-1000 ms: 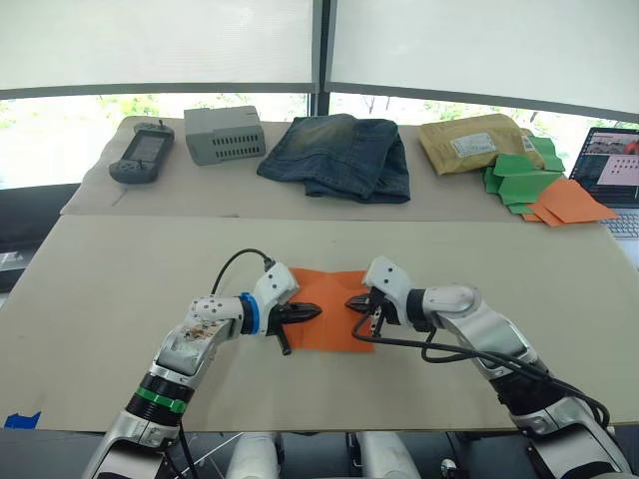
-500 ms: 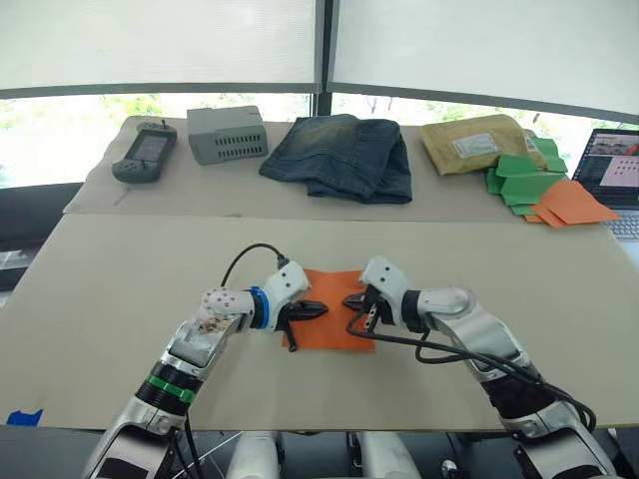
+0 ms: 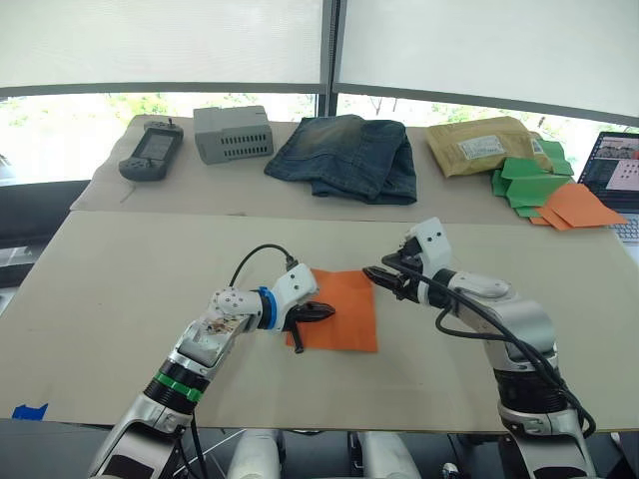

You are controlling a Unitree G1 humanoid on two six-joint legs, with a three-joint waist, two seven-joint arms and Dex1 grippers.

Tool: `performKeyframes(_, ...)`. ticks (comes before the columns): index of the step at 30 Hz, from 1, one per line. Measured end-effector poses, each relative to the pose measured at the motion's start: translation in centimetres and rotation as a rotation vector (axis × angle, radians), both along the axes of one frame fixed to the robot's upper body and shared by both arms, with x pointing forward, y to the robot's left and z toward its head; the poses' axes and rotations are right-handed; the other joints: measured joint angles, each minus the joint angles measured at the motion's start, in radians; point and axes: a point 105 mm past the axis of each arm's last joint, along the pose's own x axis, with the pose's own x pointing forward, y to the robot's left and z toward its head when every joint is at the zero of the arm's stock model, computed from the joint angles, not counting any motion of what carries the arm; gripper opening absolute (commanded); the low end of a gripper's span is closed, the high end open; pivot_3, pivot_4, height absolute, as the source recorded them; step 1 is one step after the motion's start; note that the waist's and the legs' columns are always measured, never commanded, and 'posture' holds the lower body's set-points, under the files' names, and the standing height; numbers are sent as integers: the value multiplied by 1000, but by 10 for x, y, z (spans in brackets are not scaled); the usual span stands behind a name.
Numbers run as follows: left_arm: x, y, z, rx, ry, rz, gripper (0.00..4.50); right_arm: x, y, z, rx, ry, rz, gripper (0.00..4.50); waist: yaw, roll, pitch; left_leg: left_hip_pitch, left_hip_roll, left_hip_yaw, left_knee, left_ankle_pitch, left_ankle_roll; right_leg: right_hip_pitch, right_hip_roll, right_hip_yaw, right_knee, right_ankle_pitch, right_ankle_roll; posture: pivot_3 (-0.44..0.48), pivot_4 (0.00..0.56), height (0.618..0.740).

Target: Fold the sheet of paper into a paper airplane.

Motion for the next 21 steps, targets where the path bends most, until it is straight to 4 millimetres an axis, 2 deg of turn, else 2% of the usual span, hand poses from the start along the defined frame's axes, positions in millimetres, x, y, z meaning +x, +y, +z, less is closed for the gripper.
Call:
performKeyframes(4, 0, 1, 0, 2, -1, 1, 0, -5, 5, -18, 62, 92, -10, 2946, -2, 0, 0, 0, 0, 0, 0, 0, 0, 0, 0, 0, 0, 0, 0, 0, 150, 716)
performKeyframes(9, 0, 1, 0, 2, -2, 4, 0, -8, 10, -25, 75, 114, 20, 2946, -5, 0, 0, 0, 0, 0, 0, 0, 0, 0, 0, 0, 0, 0, 0, 0, 150, 716)
performKeyframes(12, 0, 2, 0, 4, -3, 5, 0, -8, 12, -24, 91, 112, 29, 2151, -6, 0, 0, 0, 0, 0, 0, 0, 0, 0, 0, 0, 0, 0, 0, 0, 150, 716)
performKeyframes(18, 0, 3, 0, -4, 4, 12, 0, -9, 21, -16, 136, 70, 81, 31, -9, 0, 0, 0, 0, 0, 0, 0, 0, 0, 0, 0, 0, 0, 1, 0, 150, 716)
performKeyframes(21, 0, 3, -1, -9, 8, 16, 0, -10, 23, -14, 133, 61, 109, 31, -9, 0, 0, 0, 0, 0, 0, 0, 0, 0, 0, 0, 0, 0, 1, 0, 150, 716)
